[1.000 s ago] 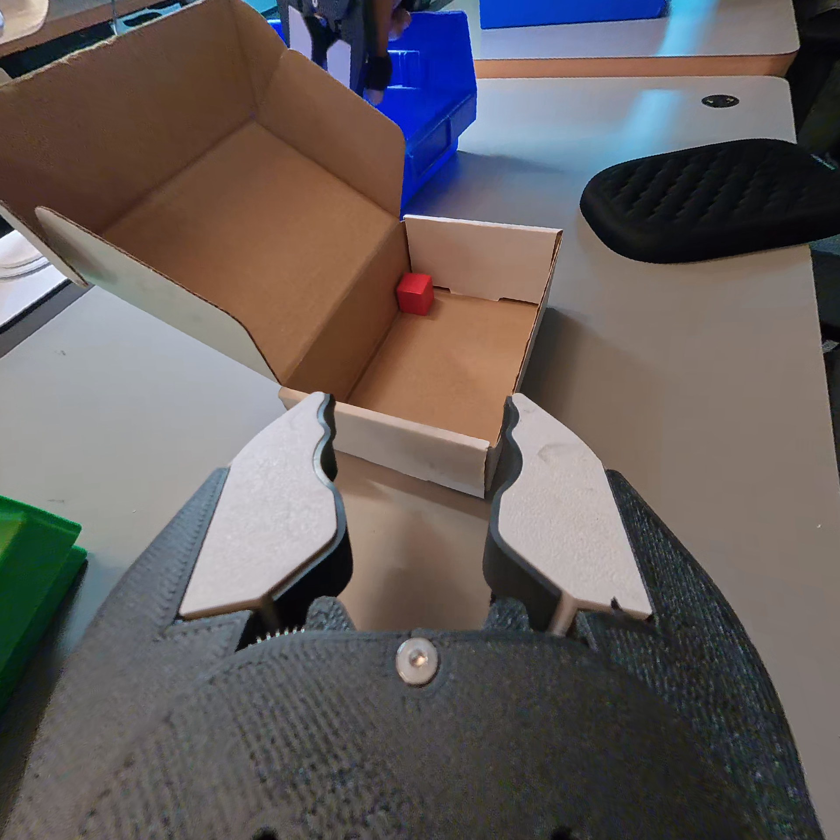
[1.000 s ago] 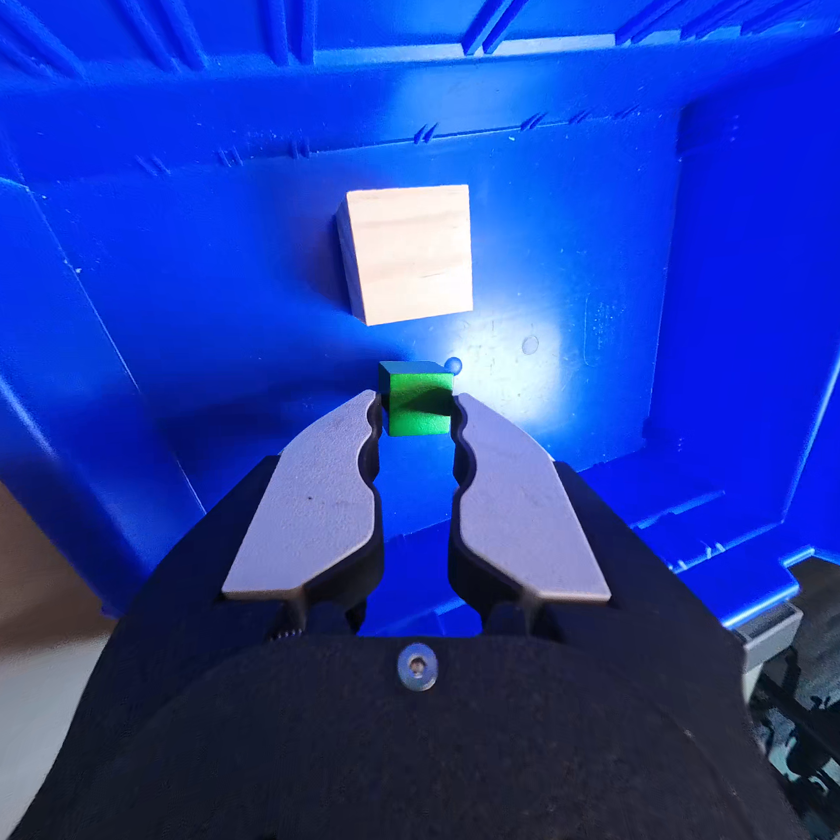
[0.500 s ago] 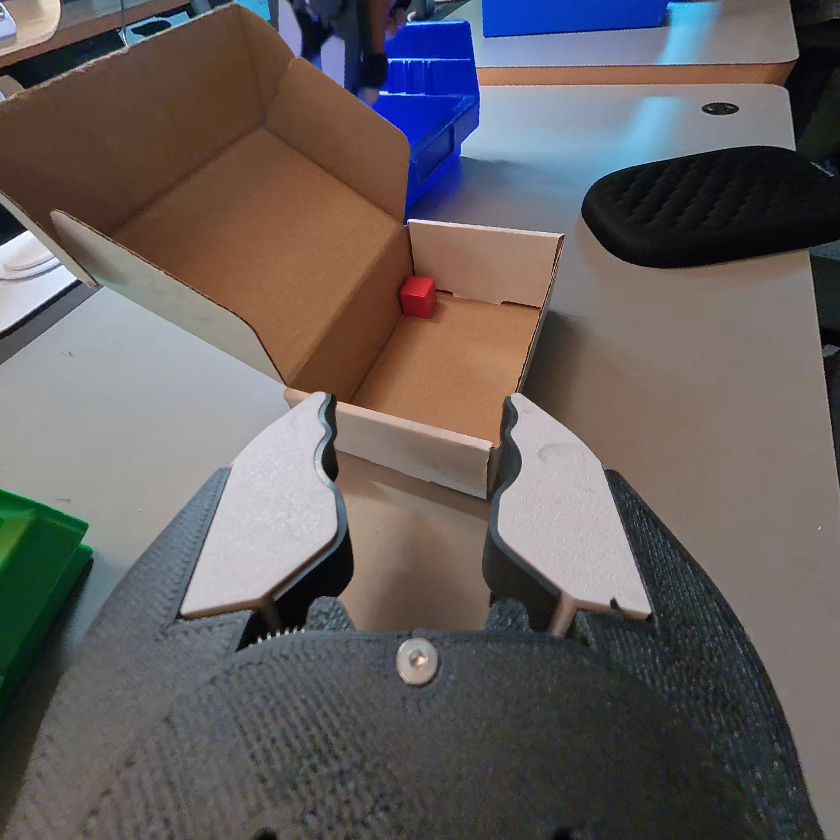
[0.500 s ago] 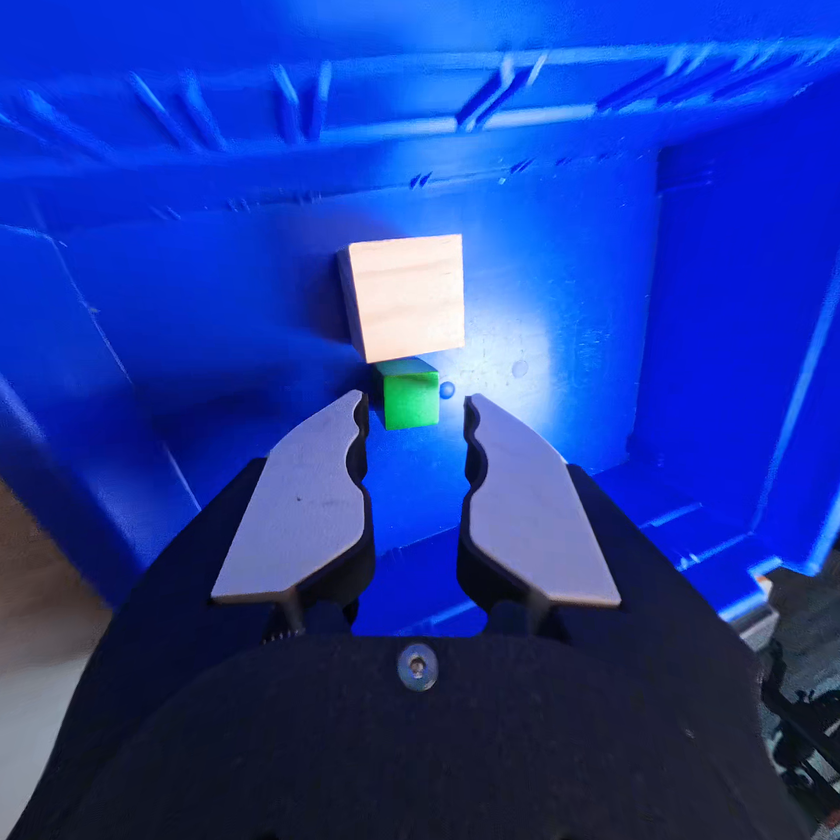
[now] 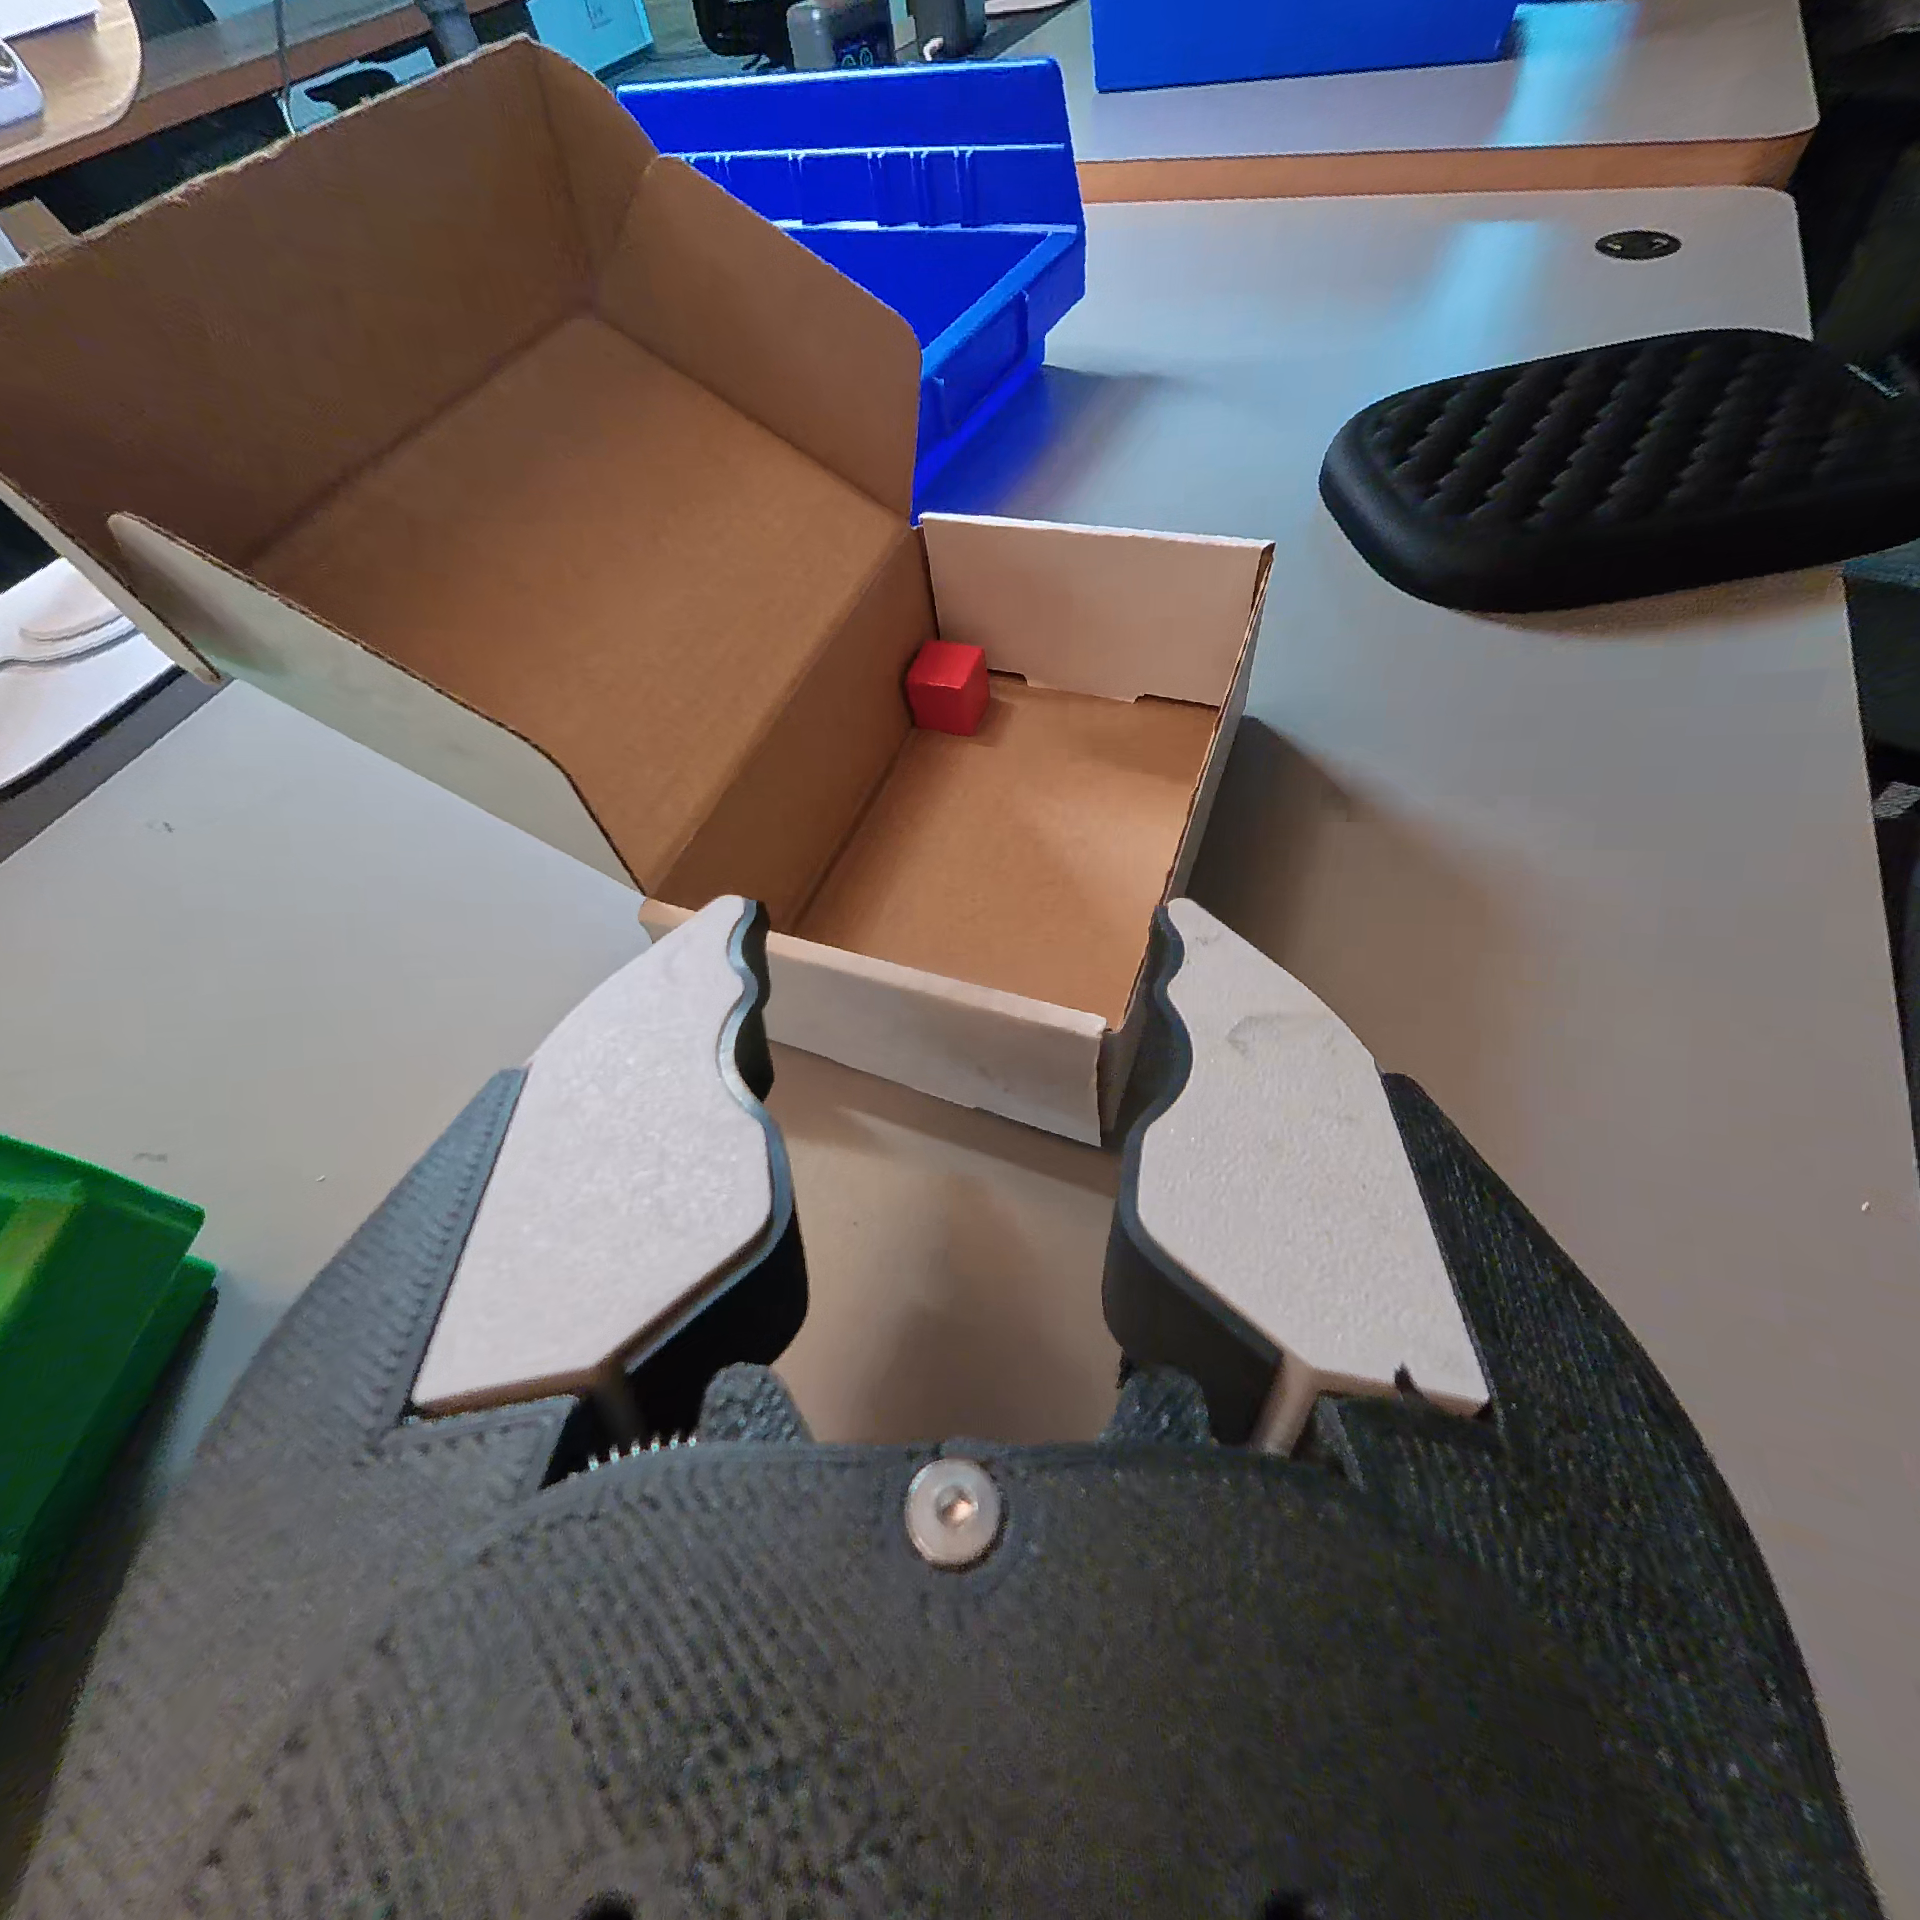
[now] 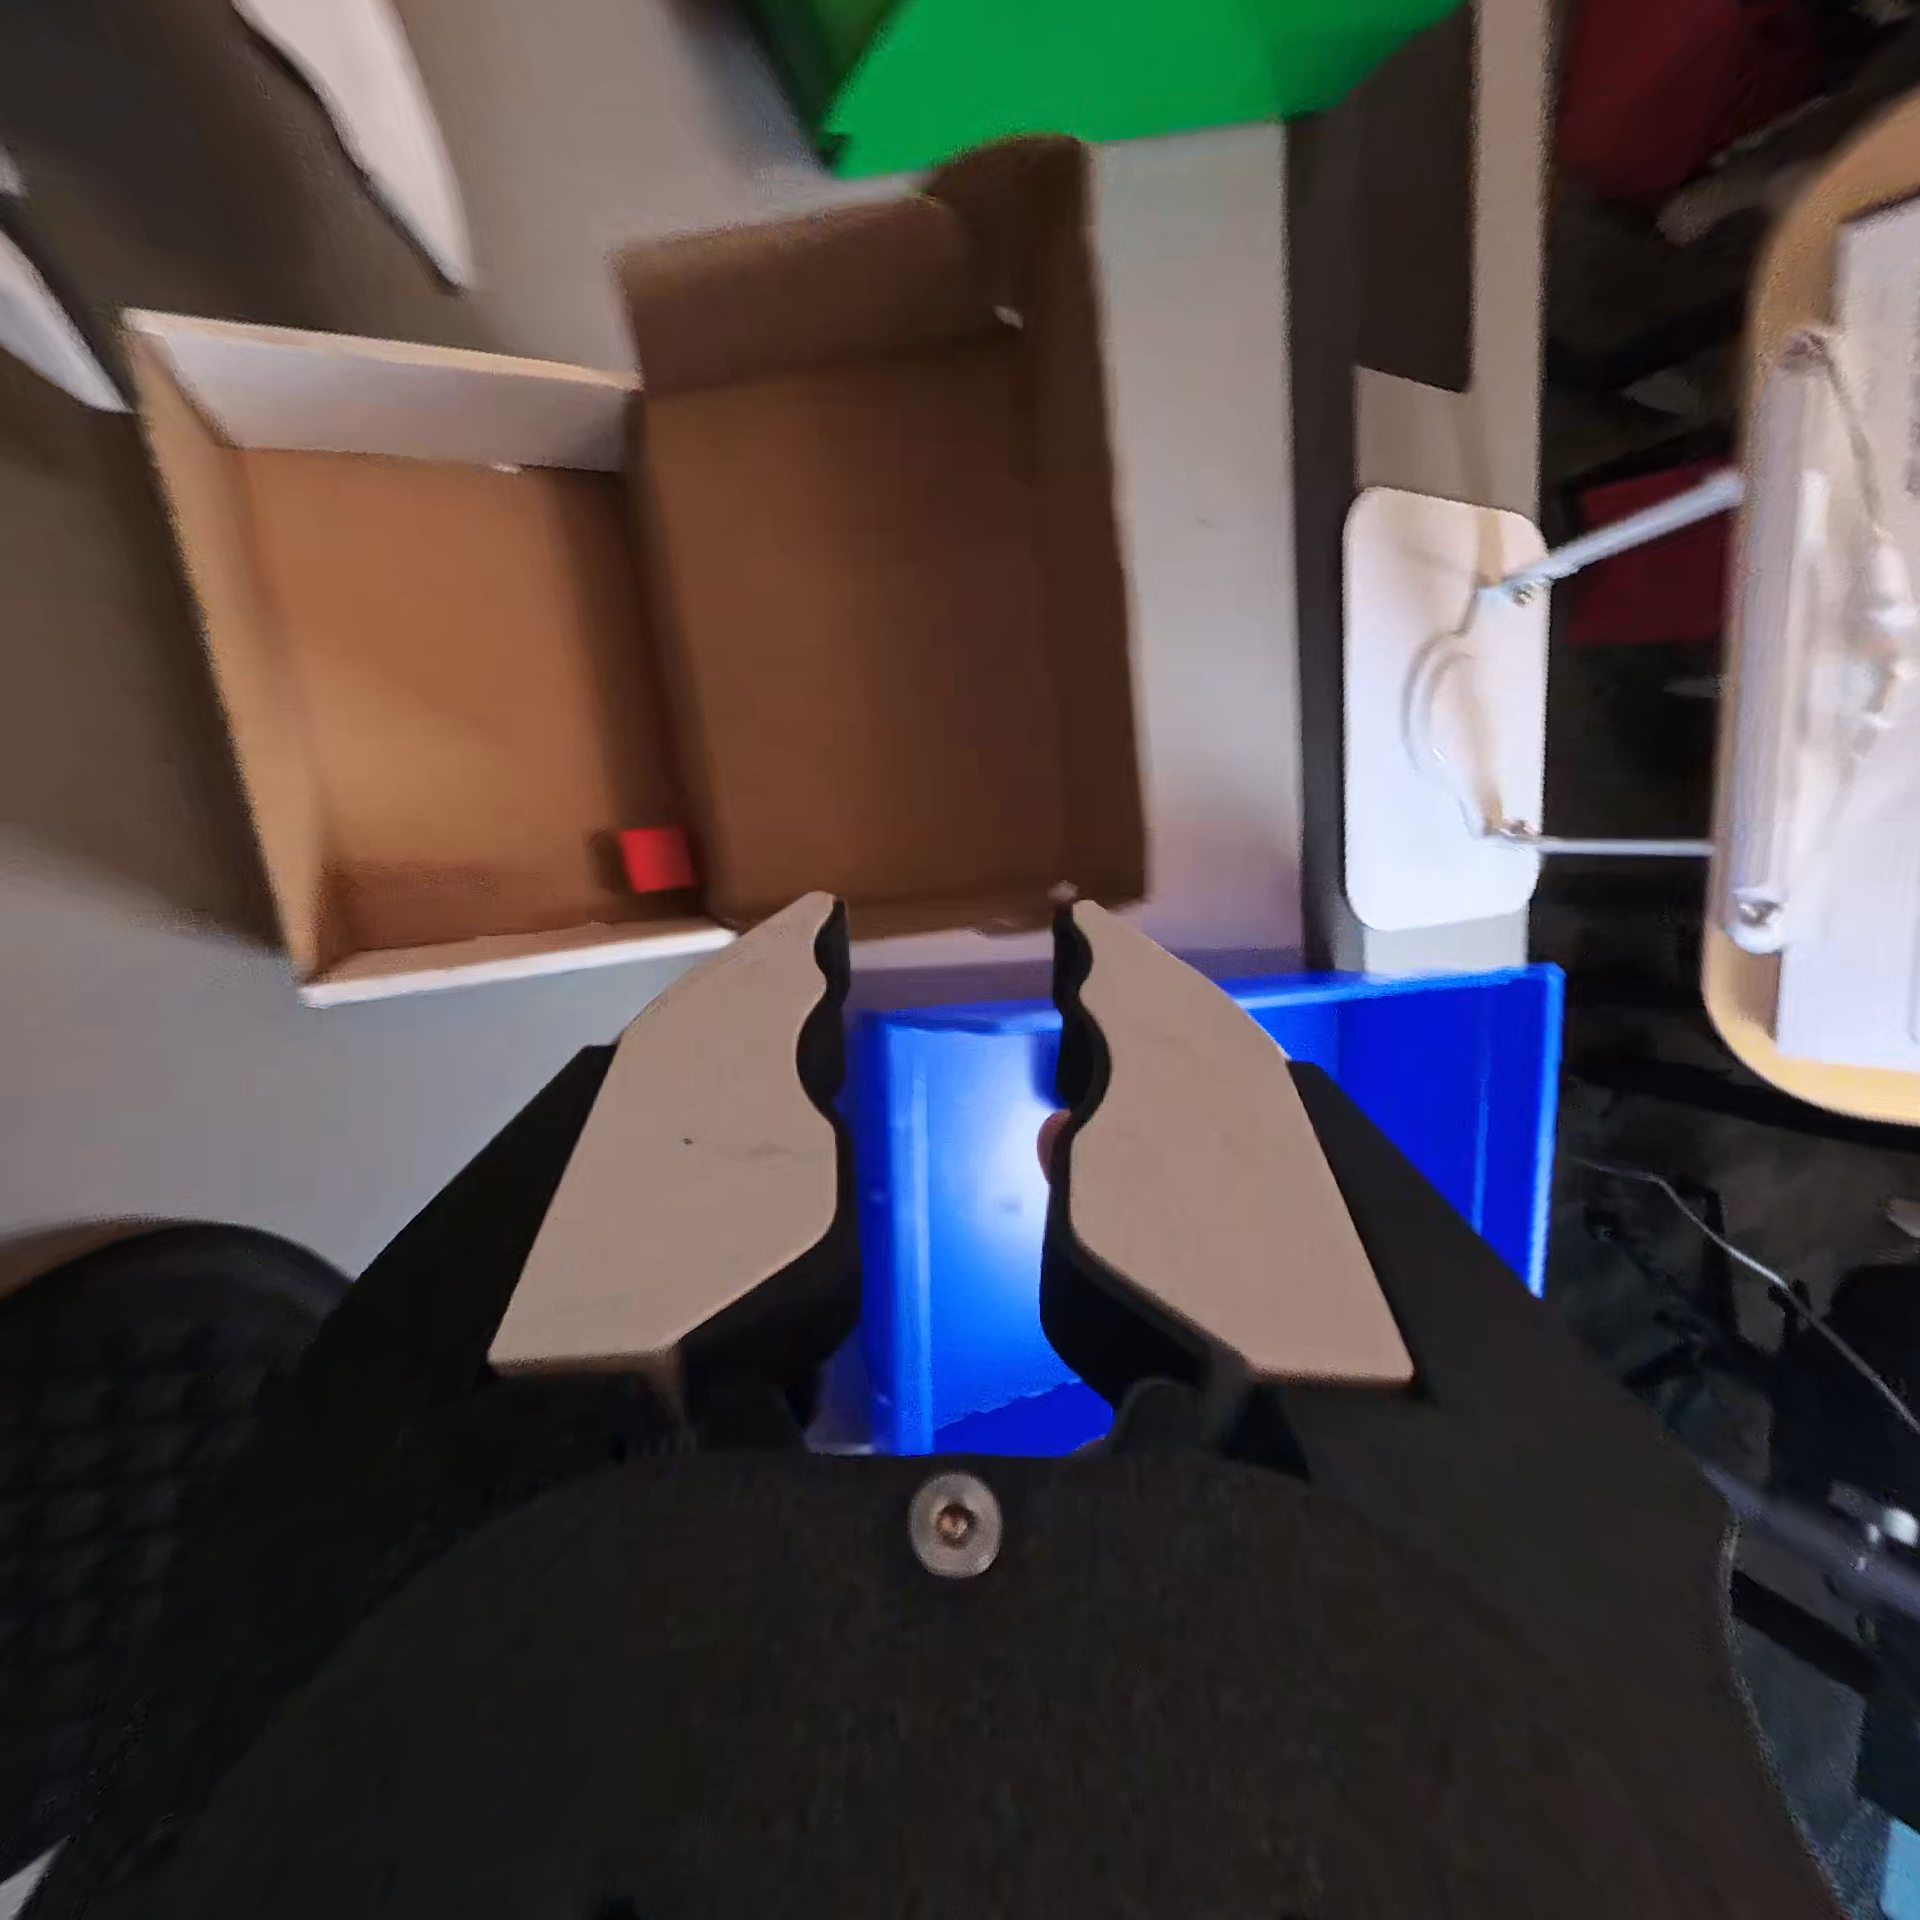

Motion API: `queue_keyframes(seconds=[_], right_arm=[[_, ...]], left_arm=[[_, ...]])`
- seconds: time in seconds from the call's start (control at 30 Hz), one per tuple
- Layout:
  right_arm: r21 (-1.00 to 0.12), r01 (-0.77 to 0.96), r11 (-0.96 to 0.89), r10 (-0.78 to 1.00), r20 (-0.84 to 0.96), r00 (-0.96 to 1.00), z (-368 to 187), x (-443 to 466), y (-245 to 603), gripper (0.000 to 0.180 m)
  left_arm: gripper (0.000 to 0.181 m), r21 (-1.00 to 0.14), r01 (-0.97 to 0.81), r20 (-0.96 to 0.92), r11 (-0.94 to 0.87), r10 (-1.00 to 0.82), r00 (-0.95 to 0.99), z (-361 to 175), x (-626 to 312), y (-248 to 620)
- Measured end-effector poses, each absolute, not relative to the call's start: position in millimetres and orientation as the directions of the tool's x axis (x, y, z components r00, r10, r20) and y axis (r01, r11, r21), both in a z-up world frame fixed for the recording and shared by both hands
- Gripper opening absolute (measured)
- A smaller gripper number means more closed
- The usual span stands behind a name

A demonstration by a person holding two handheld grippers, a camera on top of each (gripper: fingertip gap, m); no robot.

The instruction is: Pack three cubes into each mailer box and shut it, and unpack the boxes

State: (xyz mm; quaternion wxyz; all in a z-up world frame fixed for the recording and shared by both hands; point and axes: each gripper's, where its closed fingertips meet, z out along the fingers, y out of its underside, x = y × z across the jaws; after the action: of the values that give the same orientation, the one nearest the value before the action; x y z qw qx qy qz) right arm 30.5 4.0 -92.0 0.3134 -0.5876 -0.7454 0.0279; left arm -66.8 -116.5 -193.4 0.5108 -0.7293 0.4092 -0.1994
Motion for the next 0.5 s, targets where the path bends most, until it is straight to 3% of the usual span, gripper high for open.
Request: queue_keyframes(seconds=[0.2,0.5], right_arm=[[-0.284,0.927,0.244,0.912,0.392,-0.120,-142.7,12.9,-45.0,0.035],[-0.045,0.974,0.221,0.901,0.392,-0.186,-224.9,21.9,-43.3,0.038]], left_arm=[[0.069,-0.910,-0.392,-0.135,-0.134,-0.799,0.586,-191.1,-66.9,-117.6],[0.069,-0.903,-0.412,-0.152,-0.123,-0.805,0.573,-192.8,-64.9,-120.1]])
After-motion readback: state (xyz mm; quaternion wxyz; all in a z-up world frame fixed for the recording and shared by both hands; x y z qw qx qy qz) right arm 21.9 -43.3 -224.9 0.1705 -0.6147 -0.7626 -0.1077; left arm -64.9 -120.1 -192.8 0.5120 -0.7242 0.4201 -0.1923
